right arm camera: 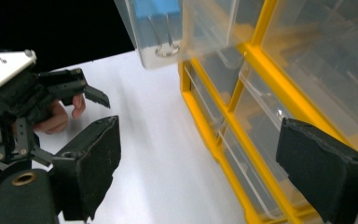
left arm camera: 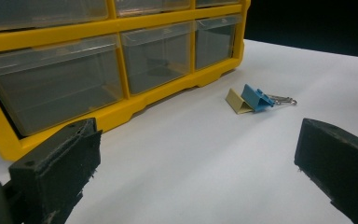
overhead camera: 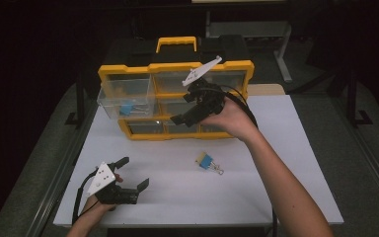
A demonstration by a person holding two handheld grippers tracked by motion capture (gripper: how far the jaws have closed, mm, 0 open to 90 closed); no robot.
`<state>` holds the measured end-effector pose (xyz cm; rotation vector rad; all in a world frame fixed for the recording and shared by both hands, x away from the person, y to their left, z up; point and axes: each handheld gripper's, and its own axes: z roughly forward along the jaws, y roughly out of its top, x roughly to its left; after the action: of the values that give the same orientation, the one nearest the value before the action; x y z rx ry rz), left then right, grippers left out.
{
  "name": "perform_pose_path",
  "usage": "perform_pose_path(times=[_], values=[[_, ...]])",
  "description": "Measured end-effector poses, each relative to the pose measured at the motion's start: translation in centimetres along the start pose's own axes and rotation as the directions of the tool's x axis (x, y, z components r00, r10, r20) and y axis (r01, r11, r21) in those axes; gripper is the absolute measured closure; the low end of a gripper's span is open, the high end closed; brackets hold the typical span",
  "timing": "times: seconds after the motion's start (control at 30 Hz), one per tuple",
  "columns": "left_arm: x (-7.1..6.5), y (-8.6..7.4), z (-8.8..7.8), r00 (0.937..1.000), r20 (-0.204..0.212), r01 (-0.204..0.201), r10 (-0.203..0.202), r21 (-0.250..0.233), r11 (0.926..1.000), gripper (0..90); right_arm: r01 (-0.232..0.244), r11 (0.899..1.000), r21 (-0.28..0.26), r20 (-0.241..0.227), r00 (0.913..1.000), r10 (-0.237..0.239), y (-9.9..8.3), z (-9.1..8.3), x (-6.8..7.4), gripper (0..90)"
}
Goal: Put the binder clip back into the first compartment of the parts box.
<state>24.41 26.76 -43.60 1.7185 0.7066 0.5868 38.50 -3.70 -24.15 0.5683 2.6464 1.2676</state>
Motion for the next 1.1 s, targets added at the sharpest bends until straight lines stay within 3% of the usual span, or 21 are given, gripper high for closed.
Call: perform_pose_path(times=[0.7,0.8,1.1], values=[[0.1,0.0,-0.1,0.9999,-0.011,0.006,-0.006,0.005,1.0,0.0,-0.029,0.999,0.027,0.025,0.9993,0.029,-5.2,1.5,-0.2,13.1],[0.1,0.0,-0.1,0.9999,-0.009,0.005,-0.005,0.003,1.0,0.0,-0.06,0.998,0.033,0.024,0.9979,0.059,-6.4,1.9,-0.2,13.2],[0.1,0.0,-0.1,1.0,-0.008,0.001,-0.001,0.004,1.0,0.0,-0.096,0.994,0.044,0.032,0.9951,0.094,-9.2,2.7,-0.5,13.3]])
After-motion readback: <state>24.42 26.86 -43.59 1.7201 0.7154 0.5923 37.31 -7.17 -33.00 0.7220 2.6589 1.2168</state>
